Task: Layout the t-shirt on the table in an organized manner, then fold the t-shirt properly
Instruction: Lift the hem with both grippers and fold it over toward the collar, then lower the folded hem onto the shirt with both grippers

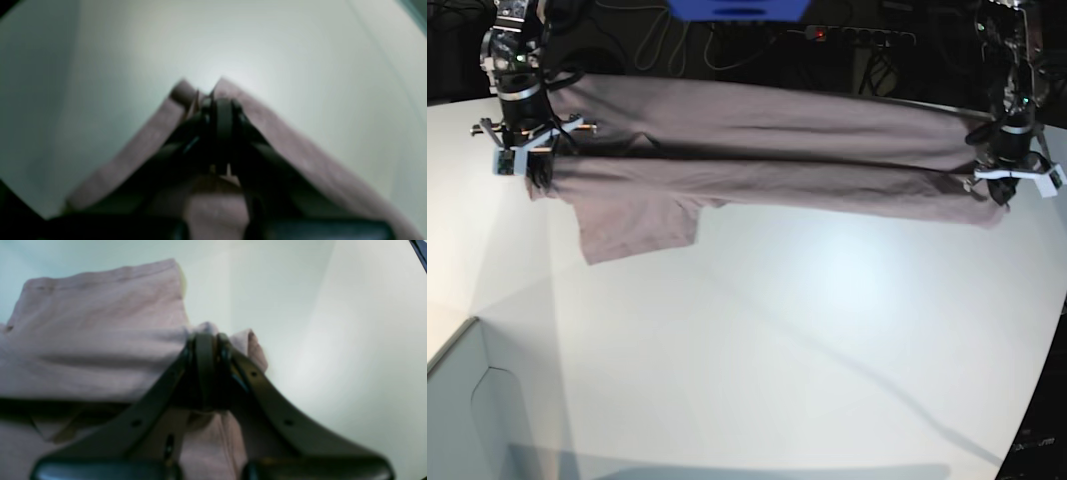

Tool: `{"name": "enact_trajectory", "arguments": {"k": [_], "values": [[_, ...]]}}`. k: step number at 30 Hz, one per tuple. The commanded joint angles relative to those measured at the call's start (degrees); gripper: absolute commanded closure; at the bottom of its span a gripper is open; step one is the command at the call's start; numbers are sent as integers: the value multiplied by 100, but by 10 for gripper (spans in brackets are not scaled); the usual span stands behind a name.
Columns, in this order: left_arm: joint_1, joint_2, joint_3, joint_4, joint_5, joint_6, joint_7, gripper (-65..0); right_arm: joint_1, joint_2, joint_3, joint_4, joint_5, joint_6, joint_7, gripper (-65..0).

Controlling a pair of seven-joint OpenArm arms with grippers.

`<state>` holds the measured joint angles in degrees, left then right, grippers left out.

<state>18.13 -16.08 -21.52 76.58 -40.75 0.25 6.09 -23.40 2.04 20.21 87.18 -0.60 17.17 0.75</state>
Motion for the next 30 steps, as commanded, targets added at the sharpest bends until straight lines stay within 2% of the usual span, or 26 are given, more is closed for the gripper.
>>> {"name": "enact_trajectory", "arguments": {"k": [1, 7, 10, 13, 16, 20, 24, 30], "values": [[-15, -76, -24, -5, 27, -21, -147, -3, -21, 37, 23, -1, 38, -7, 166, 0], [55, -32, -24, -365, -26, -21, -147, -22, -12, 37, 23, -186, 29, -7, 166, 0], [169, -41, -24, -313, -26, -21, -138, -127, -12, 37, 23, -186, 29, -7, 158, 0], [275, -50, -59, -66, -35, -21, -138, -276, 6, 37, 23, -186, 29, -7, 149, -4], [433, -76, -86, 400, -35, -21, -147, -361, 6, 37, 23, -177, 29, -7, 149, -93], [416, -76, -393, 909, -35, -12, -147, -366, -3, 37, 58, -142, 29, -7, 184, -208], [-147, -85, -534, 848, 62, -12, 2, -366, -12, 37, 67, 157, 29, -7, 158, -229], [-1369, -155, -560, 13, 458, -12, 1514, -366, -12, 37, 67, 421, 29, -7, 149, -229]]}}
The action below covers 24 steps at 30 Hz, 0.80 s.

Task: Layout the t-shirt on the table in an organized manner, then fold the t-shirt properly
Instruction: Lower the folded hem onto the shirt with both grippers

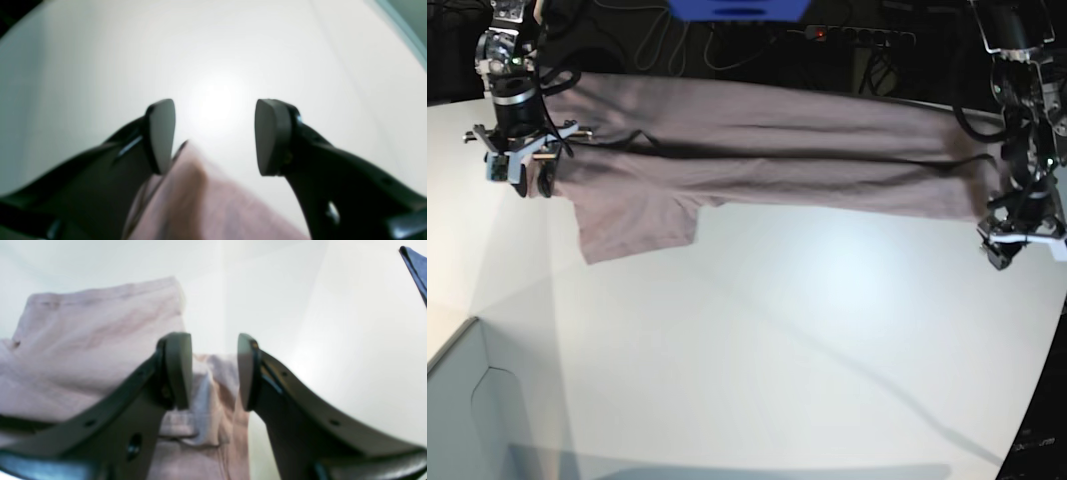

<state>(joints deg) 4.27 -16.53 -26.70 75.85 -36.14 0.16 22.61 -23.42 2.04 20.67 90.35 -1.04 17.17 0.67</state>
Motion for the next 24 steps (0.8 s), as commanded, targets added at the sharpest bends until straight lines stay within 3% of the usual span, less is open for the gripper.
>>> {"name": "enact_trajectory", "arguments": {"k": [1, 7, 12, 24], "values": [[-150, -109, -33, -65, 32, -3, 73, -366, -10, 37, 21, 104, 64, -7, 158, -229], [-484, -109, -42, -434, 295, 32, 680, -366, -1, 46, 21, 104, 64, -7, 158, -229], [-484, -100, -25, -636, 542, 6, 671, -366, 25, 46, 21, 95, 64, -7, 158, -229], [-766, -100, -7, -1480, 489, -3, 680, -365, 34, 46, 21, 104, 64, -7, 158, -229]]}}
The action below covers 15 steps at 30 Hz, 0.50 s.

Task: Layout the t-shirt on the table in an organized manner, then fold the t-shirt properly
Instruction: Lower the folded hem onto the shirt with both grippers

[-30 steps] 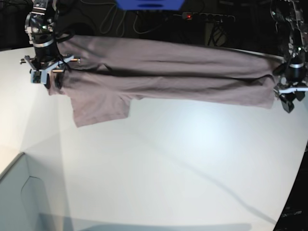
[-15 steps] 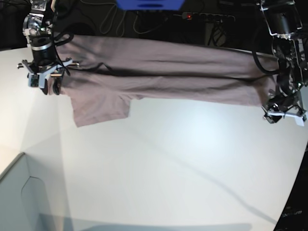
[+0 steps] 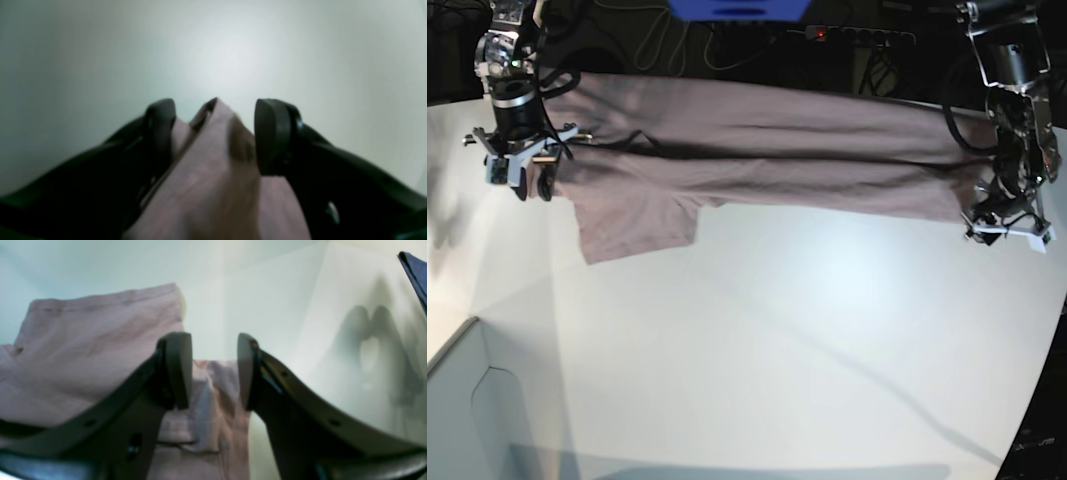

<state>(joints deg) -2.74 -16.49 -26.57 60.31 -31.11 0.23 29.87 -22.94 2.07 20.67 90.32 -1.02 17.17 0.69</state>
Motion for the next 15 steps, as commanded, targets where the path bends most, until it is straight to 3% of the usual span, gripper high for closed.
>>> {"name": "enact_trajectory", "arguments": {"k": [1, 6, 15], "values": [[-73, -105, -20, 74, -14, -10, -46, -363, -14, 44, 21, 97, 62, -7, 155, -229], [-73, -105, -20, 83, -23, -10, -46, -300, -14, 44, 21, 88, 62, -7, 155, -229], [-170, -105, -29, 83, -32, -10, -46, -299, -14, 44, 21, 97, 62, -7, 155, -229]]}}
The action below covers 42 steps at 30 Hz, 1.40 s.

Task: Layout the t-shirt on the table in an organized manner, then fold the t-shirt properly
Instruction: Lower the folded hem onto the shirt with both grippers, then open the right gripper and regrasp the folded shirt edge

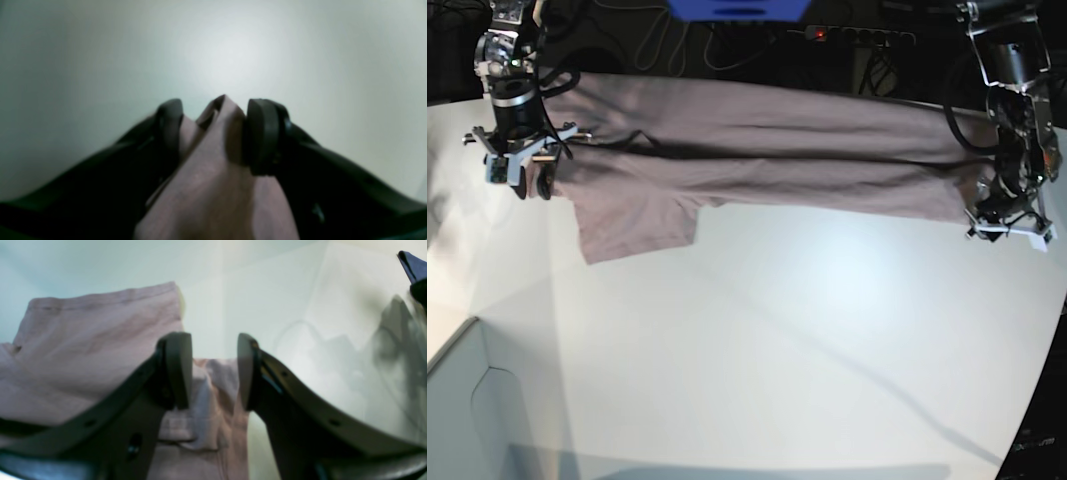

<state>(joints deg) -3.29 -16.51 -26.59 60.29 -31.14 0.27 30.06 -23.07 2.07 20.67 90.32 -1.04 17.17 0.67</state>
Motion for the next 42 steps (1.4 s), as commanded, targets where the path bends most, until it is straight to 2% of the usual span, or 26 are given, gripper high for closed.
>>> {"name": "enact_trajectory", "arguments": {"k": [1, 17, 22, 24, 26, 28, 29, 39, 40, 42], "values": [[-115, -103, -27, 94, -29, -14, -66, -299, -1, 44, 21, 88, 64, -7, 158, -229], [-115, 29, -18, 270, 32, -14, -57, -293, 8, 44, 21, 88, 64, -7, 158, -229], [-115, 64, 351, 270, 23, -14, -66, -289, 8, 44, 21, 88, 64, -7, 158, -229], [-115, 82, 369, 270, 6, -14, -66, -245, 8, 44, 21, 88, 64, -7, 158, -229], [-115, 91, 334, 270, -12, -14, -83, -157, 8, 44, 21, 88, 64, -7, 158, -229], [-115, 100, 316, 270, -21, -14, -75, -34, 8, 44, 21, 106, 64, -7, 158, -229], [-115, 100, 316, 270, -21, -5, -66, 0, 8, 44, 21, 106, 64, -7, 158, -229], [-71, 91, 298, 630, -29, -5, -66, -1, 536, 18, 285, 563, 73, -7, 149, -241], [-62, 91, 298, 700, -29, -5, -66, -1, 659, 18, 285, 572, 73, -7, 105, -256], [-10, 82, 298, 806, -29, -5, -66, -1, 1010, 35, 250, 493, 73, -7, -344, -299]]}}
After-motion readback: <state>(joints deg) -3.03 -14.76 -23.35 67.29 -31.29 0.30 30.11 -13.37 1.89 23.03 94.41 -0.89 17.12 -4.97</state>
